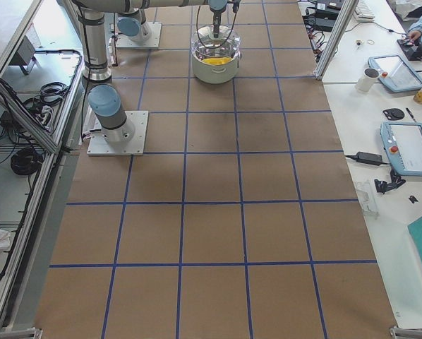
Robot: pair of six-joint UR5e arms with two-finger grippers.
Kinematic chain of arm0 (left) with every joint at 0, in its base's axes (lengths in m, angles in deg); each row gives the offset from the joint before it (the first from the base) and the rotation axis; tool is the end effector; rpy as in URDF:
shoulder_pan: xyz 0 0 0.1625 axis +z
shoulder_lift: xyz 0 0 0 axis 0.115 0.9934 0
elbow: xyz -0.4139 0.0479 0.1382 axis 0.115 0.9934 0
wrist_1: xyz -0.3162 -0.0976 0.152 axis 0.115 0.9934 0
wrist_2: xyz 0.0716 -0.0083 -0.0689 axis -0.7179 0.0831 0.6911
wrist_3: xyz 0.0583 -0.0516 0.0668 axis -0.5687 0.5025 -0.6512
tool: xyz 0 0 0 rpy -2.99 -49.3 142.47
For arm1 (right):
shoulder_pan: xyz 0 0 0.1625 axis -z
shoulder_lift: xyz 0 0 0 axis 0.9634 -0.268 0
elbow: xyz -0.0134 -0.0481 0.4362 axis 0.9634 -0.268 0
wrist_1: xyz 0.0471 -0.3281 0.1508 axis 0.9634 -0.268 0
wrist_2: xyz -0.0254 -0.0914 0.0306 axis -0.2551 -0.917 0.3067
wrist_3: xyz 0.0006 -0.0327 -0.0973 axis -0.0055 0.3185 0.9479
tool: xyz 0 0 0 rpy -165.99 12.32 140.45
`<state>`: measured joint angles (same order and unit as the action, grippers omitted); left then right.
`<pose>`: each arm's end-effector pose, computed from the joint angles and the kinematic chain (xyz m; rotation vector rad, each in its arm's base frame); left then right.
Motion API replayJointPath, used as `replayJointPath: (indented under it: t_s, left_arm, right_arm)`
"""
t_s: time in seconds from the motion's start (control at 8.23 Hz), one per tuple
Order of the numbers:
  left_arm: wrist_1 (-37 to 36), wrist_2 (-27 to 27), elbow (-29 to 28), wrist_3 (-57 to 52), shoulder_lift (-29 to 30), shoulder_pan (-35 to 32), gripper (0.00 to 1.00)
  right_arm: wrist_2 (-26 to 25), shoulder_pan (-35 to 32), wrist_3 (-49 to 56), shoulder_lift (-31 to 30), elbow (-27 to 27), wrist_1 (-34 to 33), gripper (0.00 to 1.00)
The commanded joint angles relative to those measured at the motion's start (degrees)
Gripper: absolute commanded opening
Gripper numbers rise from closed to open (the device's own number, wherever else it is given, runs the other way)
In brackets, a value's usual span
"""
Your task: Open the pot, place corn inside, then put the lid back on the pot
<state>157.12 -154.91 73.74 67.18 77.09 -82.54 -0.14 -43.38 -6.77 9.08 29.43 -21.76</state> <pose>-0.1248 -0.4956 0.5274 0.0022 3.1203 -0.2267 0.3833 -0.4209 0.4141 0.1394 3.0522 0.0430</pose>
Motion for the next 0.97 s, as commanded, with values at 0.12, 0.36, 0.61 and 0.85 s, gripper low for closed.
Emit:
replayJointPath:
  t_s: [0.12, 0.36, 0.61, 0.85]
  left_arm:
    - [0.19, 0.00, 0.57, 0.01, -0.87, -0.33, 1.00]
    - [0.11, 0.00, 0.57, 0.02, -0.43, -0.33, 1.00]
    - [0.19, 0.00, 0.66, 0.02, -0.52, -0.33, 1.00]
    - [0.37, 0.00, 0.83, 0.02, -0.43, -0.33, 1.00]
  right_arm:
    - [-0.05, -0.12, 0.41, 1.08, 0.64, -0.26, 0.00]
    - [0.04, -0.12, 0.24, 1.52, 0.64, -0.34, 0.00]
    - [0.13, -0.12, 0.24, 2.40, 0.73, -1.66, 0.00]
    - [0.04, -0.12, 0.59, 2.49, 0.73, -1.75, 0.00]
